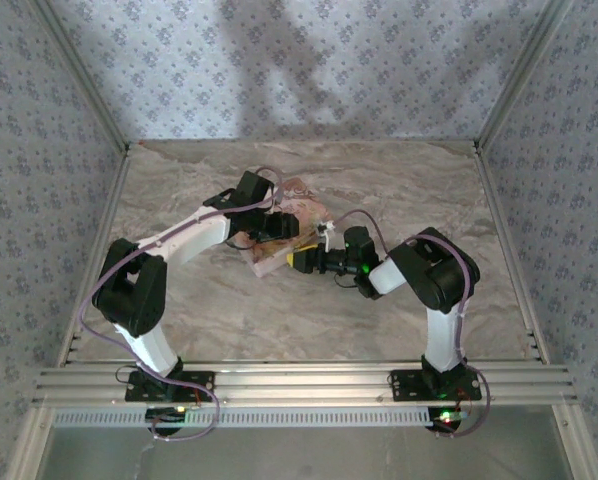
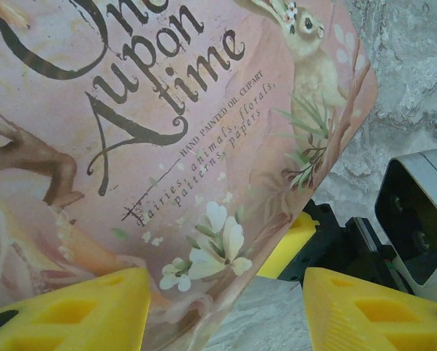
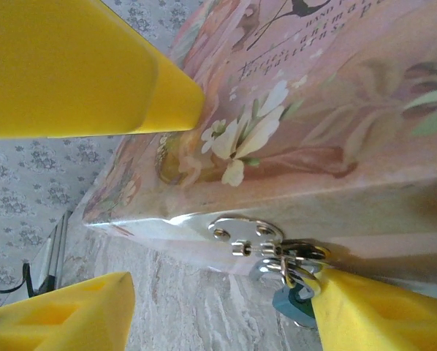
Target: Unlock the padlock with the key
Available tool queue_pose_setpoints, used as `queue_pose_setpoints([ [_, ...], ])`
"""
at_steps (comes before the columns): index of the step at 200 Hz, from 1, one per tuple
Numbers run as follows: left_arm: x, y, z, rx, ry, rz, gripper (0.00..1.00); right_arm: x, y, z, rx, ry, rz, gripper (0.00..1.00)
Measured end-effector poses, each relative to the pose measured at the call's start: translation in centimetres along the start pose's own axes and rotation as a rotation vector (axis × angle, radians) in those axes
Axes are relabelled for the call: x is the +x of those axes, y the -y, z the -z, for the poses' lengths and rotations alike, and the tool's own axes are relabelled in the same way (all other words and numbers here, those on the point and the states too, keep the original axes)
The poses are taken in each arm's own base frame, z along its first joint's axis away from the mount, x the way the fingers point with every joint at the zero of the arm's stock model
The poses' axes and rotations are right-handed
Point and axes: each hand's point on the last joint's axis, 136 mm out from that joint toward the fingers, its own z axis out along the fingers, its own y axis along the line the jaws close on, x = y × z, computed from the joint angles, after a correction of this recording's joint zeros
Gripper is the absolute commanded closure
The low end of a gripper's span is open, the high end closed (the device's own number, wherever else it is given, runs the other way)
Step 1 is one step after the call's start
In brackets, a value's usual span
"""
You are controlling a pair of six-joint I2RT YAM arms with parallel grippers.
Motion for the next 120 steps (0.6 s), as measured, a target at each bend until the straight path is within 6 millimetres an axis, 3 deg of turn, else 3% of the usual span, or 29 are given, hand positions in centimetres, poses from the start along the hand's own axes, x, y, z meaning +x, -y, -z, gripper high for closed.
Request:
queue_pose_setpoints([
  [120, 0.10, -0.10, -0.07, -0.002, -0.003, 0.002, 0.42, 0.29, -0.09, 0.22, -0.006, 0.001, 0.007, 0.53],
])
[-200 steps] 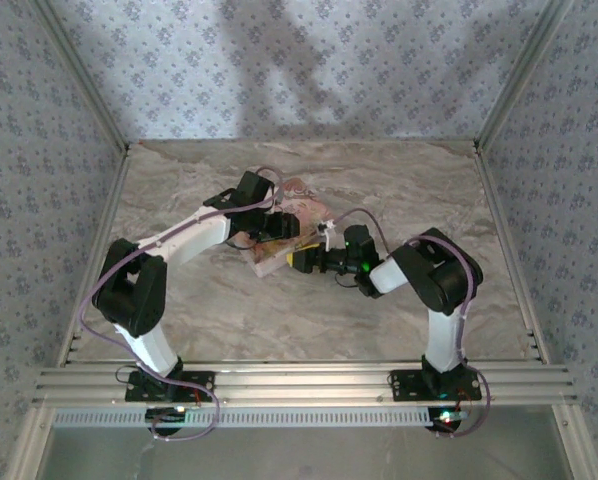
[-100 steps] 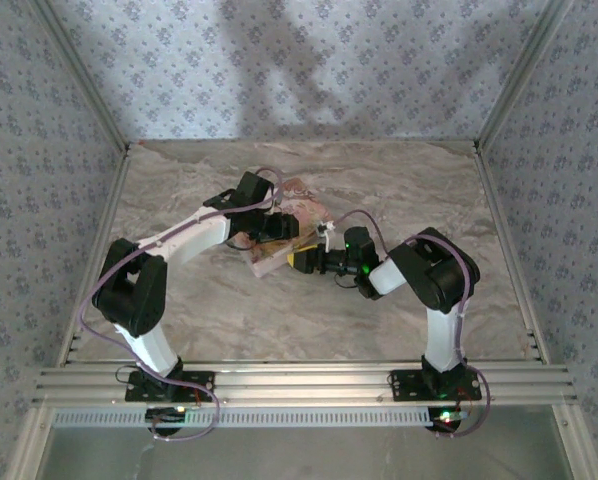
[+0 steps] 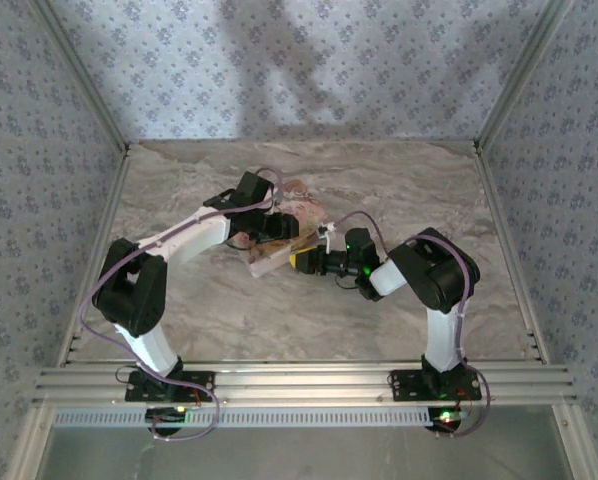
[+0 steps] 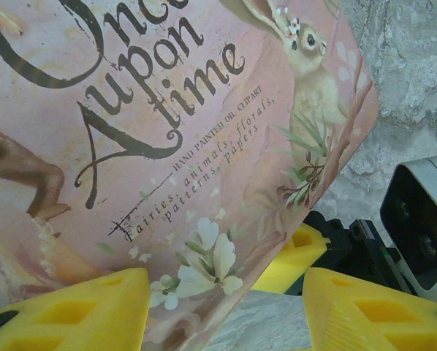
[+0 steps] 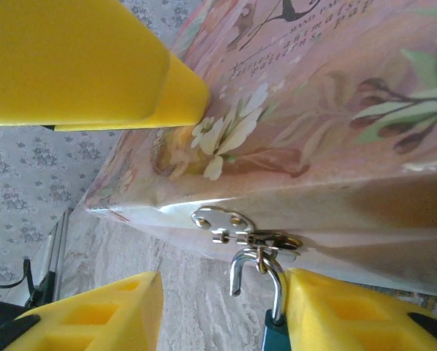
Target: Unlock the padlock with the key
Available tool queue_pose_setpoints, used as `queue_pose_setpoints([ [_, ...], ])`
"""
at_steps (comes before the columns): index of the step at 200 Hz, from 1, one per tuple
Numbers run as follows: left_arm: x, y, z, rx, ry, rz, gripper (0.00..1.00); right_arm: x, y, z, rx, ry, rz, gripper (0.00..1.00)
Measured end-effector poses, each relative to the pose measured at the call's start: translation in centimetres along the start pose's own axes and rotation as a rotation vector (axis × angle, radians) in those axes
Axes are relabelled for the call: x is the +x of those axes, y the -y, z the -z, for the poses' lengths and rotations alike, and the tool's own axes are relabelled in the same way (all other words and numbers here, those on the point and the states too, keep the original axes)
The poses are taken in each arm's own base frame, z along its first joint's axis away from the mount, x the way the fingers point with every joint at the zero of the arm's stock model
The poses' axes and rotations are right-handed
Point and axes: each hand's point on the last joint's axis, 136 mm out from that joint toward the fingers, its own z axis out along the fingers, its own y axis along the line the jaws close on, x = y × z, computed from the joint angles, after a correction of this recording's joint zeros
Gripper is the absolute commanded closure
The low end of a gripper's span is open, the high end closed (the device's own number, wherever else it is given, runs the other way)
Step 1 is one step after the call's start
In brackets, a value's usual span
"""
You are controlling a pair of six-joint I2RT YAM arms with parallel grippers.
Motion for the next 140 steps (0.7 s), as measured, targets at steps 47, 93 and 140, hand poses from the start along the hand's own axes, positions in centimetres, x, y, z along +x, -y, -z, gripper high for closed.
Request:
queue_pose_setpoints([
  [47, 0.03, -0.03, -0.02, 0.000, -0.001, 0.000, 0.42, 0.15, 0.12, -0.02, 0.004, -0.006, -0.001, 0.58],
  [93, 0.10, -0.10, -0.07, -0.001, -0.002, 0.001, 0.42, 0.57, 0.36, -0.24, 0.011, -0.023, -0.006, 0.63],
  [140, 0.05, -0.09, -0.10, 0.001, 0.001, 0.005, 0.42, 0.76, 0.60, -0.37, 0.017, -0.031, -0.013, 0.69],
])
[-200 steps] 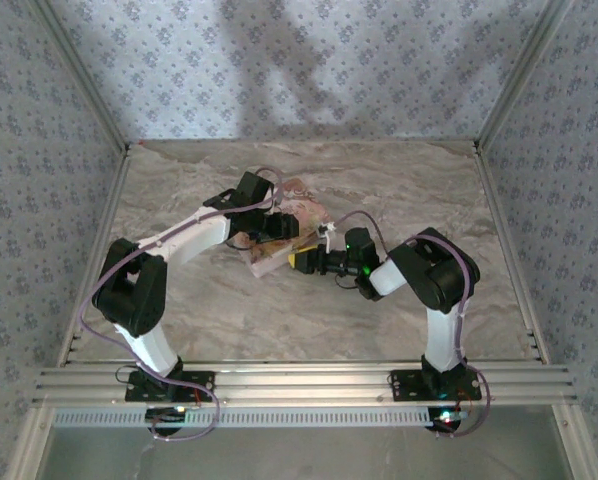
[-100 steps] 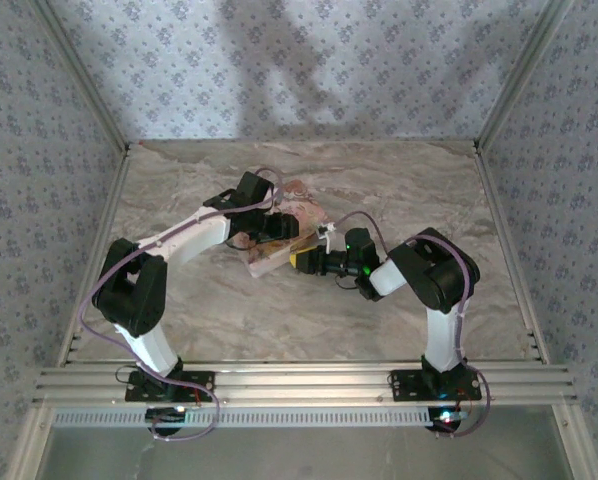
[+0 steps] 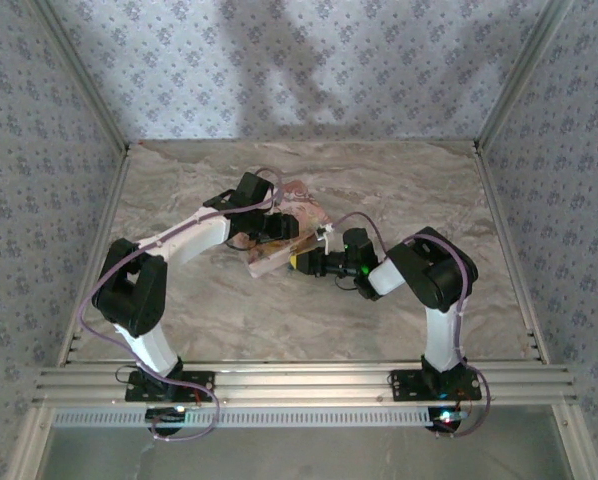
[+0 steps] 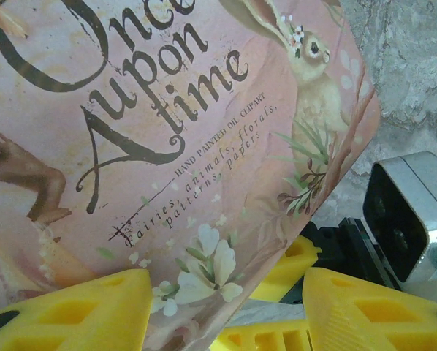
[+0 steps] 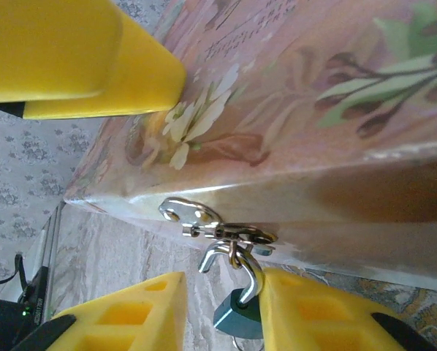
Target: Unlock the padlock with the key
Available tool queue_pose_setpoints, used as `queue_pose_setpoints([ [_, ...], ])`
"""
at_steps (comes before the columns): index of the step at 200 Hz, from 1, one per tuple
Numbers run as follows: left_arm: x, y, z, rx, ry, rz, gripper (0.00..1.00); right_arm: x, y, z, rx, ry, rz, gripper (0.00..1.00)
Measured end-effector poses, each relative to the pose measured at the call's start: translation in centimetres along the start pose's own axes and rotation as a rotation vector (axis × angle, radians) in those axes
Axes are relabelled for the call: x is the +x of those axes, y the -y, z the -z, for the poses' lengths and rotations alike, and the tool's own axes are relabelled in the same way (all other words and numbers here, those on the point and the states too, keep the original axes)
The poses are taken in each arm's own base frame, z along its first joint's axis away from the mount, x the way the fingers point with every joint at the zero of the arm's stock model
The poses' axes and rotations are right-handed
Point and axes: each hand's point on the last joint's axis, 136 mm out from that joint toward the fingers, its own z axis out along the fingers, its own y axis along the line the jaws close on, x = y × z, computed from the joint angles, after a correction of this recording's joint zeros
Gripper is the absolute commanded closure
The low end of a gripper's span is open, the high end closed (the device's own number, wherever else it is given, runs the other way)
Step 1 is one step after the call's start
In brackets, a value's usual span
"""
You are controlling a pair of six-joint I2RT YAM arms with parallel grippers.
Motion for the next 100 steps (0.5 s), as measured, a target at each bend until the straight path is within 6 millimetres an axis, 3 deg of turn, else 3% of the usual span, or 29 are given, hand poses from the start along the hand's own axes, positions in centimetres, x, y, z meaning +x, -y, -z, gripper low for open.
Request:
queue_pose_setpoints([
  [52, -0.01, 0.00, 0.00, 0.000, 0.001, 0.003, 0.42, -0.07, 0.42, -0.28, 0.009, 0.000, -0.006, 0.75],
  [100, 0.00, -0.02, -0.03, 0.000, 0.001, 0.002, 0.42, 0.03, 0.93, -0.47, 0.023, 0.001, -0.021, 0.87],
])
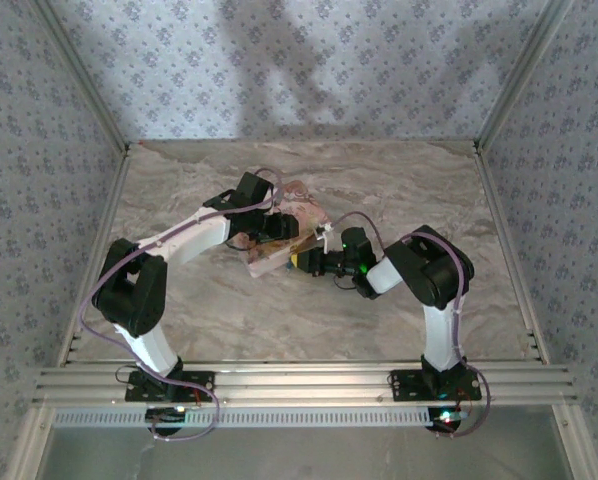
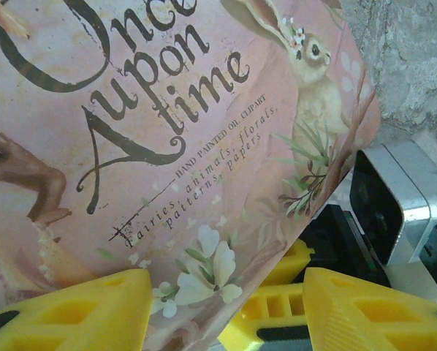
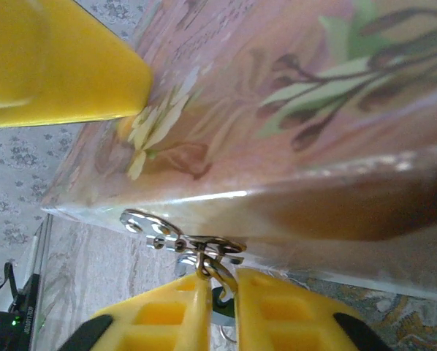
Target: Unlock the padlock with the key
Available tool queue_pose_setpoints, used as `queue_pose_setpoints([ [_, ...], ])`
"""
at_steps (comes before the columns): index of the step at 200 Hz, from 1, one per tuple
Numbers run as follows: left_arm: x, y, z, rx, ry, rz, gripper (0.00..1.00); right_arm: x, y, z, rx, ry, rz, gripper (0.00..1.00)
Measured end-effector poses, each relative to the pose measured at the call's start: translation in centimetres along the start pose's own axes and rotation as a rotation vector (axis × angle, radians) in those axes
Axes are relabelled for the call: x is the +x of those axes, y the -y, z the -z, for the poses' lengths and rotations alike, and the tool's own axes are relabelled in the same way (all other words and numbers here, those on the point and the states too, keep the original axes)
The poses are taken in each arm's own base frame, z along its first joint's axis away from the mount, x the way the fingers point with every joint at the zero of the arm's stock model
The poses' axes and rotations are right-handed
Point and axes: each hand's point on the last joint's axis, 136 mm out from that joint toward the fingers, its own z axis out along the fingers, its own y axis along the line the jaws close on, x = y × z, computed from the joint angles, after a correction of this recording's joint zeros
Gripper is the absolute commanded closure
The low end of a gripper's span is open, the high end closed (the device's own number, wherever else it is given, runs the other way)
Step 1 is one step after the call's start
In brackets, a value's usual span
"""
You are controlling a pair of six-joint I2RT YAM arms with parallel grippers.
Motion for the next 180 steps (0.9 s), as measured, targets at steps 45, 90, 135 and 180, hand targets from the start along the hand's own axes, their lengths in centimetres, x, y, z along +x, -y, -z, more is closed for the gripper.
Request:
queue_pose_setpoints([
  [45, 0.0, 0.0, -0.1, 0.001, 0.004, -0.001, 0.42, -0.1, 0.2, 0.0, 0.006, 0.008, -0.015, 0.97],
  [90, -0.3, 0.0, -0.2, 0.009, 0.021, -0.006, 0.42, -0.5, 0.5, 0.2, 0.011, 0.028, -0.040, 1.00],
  [135, -0.3, 0.2, -0.3, 0.025, 0.036, -0.011, 0.42, -0.6, 0.8, 0.8, 0.016, 0.051, -0.079, 1.00],
  [180, -0.4, 0.3, -0.3, 0.039, 0.050, -0.017, 0.42, -0.7, 1.2, 1.2, 0.025, 0.068, -0.127, 1.00],
])
